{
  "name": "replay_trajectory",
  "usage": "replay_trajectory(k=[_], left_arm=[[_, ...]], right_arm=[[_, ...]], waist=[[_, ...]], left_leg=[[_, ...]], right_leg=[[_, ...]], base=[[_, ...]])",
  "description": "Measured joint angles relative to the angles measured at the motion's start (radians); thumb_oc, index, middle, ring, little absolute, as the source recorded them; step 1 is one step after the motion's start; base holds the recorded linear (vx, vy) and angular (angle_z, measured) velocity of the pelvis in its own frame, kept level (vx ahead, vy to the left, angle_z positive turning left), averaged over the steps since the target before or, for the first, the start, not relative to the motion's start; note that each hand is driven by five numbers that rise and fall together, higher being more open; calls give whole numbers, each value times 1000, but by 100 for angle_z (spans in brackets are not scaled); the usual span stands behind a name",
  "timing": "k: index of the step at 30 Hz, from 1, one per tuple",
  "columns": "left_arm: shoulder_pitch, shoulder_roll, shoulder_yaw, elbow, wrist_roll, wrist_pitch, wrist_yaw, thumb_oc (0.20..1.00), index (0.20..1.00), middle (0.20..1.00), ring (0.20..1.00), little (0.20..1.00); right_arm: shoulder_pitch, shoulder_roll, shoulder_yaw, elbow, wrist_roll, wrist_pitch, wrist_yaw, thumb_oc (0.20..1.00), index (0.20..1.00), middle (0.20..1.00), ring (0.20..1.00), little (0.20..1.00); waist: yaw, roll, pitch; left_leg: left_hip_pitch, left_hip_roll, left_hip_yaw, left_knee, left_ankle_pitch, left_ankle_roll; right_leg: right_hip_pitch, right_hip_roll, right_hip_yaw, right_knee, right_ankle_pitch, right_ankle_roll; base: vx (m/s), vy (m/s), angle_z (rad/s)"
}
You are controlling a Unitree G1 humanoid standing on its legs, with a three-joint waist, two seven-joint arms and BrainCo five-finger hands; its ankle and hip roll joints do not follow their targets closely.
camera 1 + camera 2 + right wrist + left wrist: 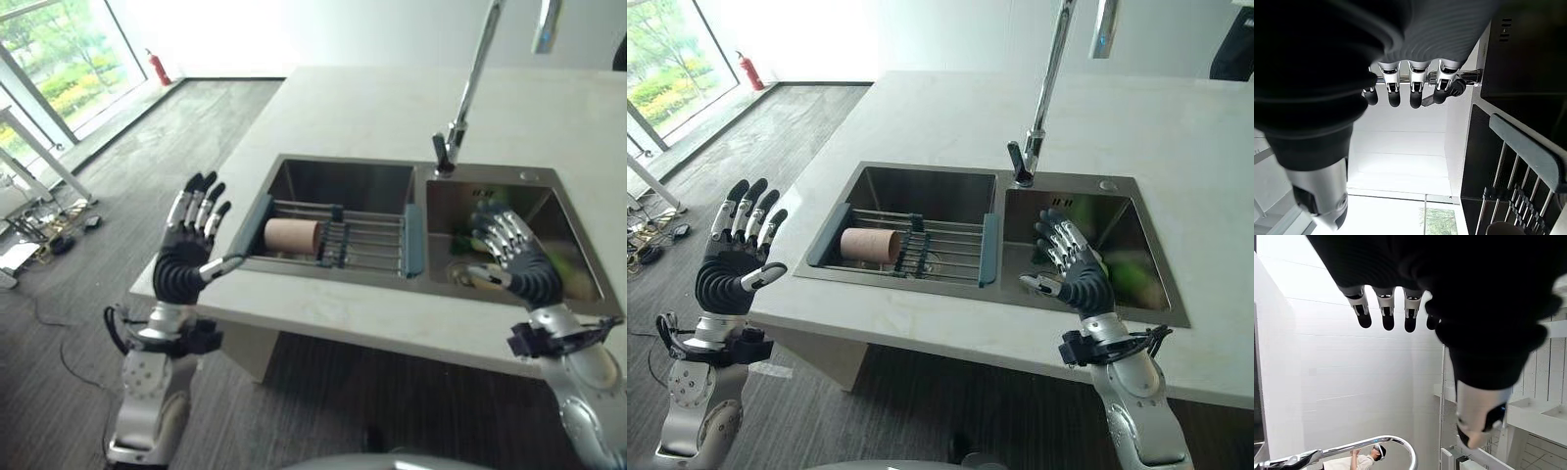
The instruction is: Place the dishes in the dishwasher.
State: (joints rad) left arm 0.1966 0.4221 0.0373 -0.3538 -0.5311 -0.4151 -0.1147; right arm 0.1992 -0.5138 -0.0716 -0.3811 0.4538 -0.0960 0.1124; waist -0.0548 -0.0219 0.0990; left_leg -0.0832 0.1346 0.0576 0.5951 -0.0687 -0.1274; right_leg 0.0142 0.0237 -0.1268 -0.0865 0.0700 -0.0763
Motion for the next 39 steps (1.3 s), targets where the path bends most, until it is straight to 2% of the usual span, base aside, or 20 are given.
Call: replay_trajectory(k=[2,3,4,5,8,11,13,16,18,19,21,22,24,26,28,31,32,34,35,39], left_arm=[[-8,0,0,0,-10,-2,-15,1000,1000,1000,1000,1000],[-9,0,0,0,-28,-2,-27,1000,1000,1000,1000,1000],[-11,1,0,1,-41,-2,-31,1000,1000,1000,1000,1000],[-22,2,-1,4,-41,-2,-35,1000,1000,1000,1000,1000],[-73,7,-12,8,-42,-10,-36,1000,1000,1000,1000,1000],[-90,9,-18,2,-37,-18,-28,1000,1000,1000,1000,1000],[-92,6,-1,2,-37,-18,-23,1000,1000,1000,1000,1000],[-91,7,45,-19,-33,0,-5,1000,1000,1000,1000,1000],[-91,19,82,-38,7,29,4,1000,1000,1000,1000,1000],[-89,65,84,-37,92,72,42,1000,1000,1000,1000,1000],[-91,101,87,-28,158,118,65,1000,1000,1000,1000,1000],[-136,123,86,131,64,313,43,1000,1000,1000,1000,1000],[-137,70,66,167,-32,407,47,1000,1000,1000,1000,1000],[-162,20,-13,161,-83,439,82,1000,1000,1000,1000,1000],[-158,15,-27,59,-85,441,81,1000,1000,1000,1000,1000],[-233,34,-30,38,-11,417,73,1000,1000,1000,1000,1000],[-247,58,-30,38,18,409,65,1000,1000,1000,1000,1000],[-259,207,-29,42,154,363,41,1000,1000,1000,1000,1000],[-268,248,-25,48,191,345,38,1000,1000,1000,1000,1000],[-362,323,-38,134,375,296,62,1000,1000,1000,1000,1000]], right_arm=[[-19,2,27,4,-2,1,-9,1000,1000,1000,1000,1000],[-48,3,43,7,-2,1,-13,1000,1000,1000,1000,1000],[-80,6,49,23,-3,1,-15,1000,1000,1000,1000,1000],[-82,8,41,25,-4,1,-12,1000,1000,1000,1000,1000],[-52,-10,-11,26,-3,2,-12,1000,1000,1000,1000,1000],[-47,-18,-58,16,-2,2,-21,1000,1000,1000,1000,1000],[-45,-12,-70,16,-1,3,-23,1000,1000,1000,1000,1000],[-33,37,-53,8,-4,17,-22,1000,1000,1000,1000,1000],[-41,36,-54,8,-13,25,-21,1000,1000,1000,1000,1000],[-51,36,-54,8,-20,26,-20,1000,1000,1000,1000,1000],[-57,33,-55,8,-22,37,-21,1000,1000,1000,1000,1000],[-119,15,-21,21,-24,58,-22,1000,1000,1000,1000,1000],[-123,21,-6,22,-35,60,-25,1000,1000,1000,1000,1000],[-133,20,25,27,-45,71,-31,1000,1000,1000,1000,1000],[-125,18,16,21,-45,71,-34,1000,1000,1000,1000,1000],[-132,18,22,21,-50,71,-42,1000,1000,1000,1000,1000],[-136,17,21,21,-50,71,-42,1000,1000,1000,1000,1000],[-147,8,16,21,-50,74,-38,1000,1000,1000,1000,1000],[-146,2,13,22,-50,75,-36,1000,1000,1000,1000,1000],[-146,-37,22,54,-48,89,-29,1000,1000,1000,1000,1000]], waist=[[3,-10,7],[0,-17,11],[-2,-18,13],[-11,-11,16],[-20,-1,29],[-46,49,31],[-49,83,33],[-23,55,33],[-11,42,33],[-4,21,32],[-9,15,32],[-11,28,23],[-20,24,21],[-16,20,15],[-24,13,11],[-39,21,-3],[-40,22,-3],[-59,27,-8],[-67,34,-15],[-82,71,-39]], left_leg=[[-30,-18,7,-125,-26,18],[-10,-31,8,-318,-24,22],[19,-32,8,-547,7,26],[45,-17,12,-694,59,24],[72,29,37,-687,98,15],[123,32,37,-693,98,16],[155,23,41,-691,108,20],[159,-57,44,-686,100,64],[160,-86,43,-686,97,88],[171,-106,47,-686,89,103],[175,-112,55,-688,86,107],[183,-112,68,-691,82,117],[189,-114,74,-686,84,119],[190,-113,85,-686,84,119],[190,-111,90,-686,84,119],[195,-104,99,-686,84,119],[198,-100,108,-686,84,118],[206,-92,119,-688,84,117],[207,-92,119,-691,83,116],[209,-92,123,-691,83,116]], right_leg=[[12,3,1,-1,-9,-4],[16,7,6,-1,-13,3],[19,15,12,-1,-18,11],[28,24,14,-1,-24,19],[52,23,7,-1,-36,20],[52,18,8,0,-25,32],[56,18,5,0,-29,57],[58,-62,3,-1,-29,115],[60,-91,4,-1,-30,140],[71,-111,5,-1,-30,155],[69,-115,9,-1,-27,160],[70,-117,25,-1,-24,164],[64,-116,33,-1,-22,166],[66,-118,36,-1,-22,167],[67,-116,46,-1,-21,168],[67,-108,55,-1,-18,167],[67,-105,62,-2,-17,165],[65,-98,67,-7,-17,164],[65,-97,67,-7,-18,164],[64,-97,74,-7,-16,163]], base=[[124,130,-18],[144,254,-20],[115,251,-20],[103,336,-8],[37,277,1],[70,232,-1],[67,161,6],[71,195,10],[47,158,6],[50,234,-3],[30,182,-14],[-4,82,-25],[-15,55,-15],[-26,6,-8],[-27,-8,-13],[-35,-9,-9],[-30,6,-19],[-15,11,-14],[-12,9,-6],[-12,6,-4]])
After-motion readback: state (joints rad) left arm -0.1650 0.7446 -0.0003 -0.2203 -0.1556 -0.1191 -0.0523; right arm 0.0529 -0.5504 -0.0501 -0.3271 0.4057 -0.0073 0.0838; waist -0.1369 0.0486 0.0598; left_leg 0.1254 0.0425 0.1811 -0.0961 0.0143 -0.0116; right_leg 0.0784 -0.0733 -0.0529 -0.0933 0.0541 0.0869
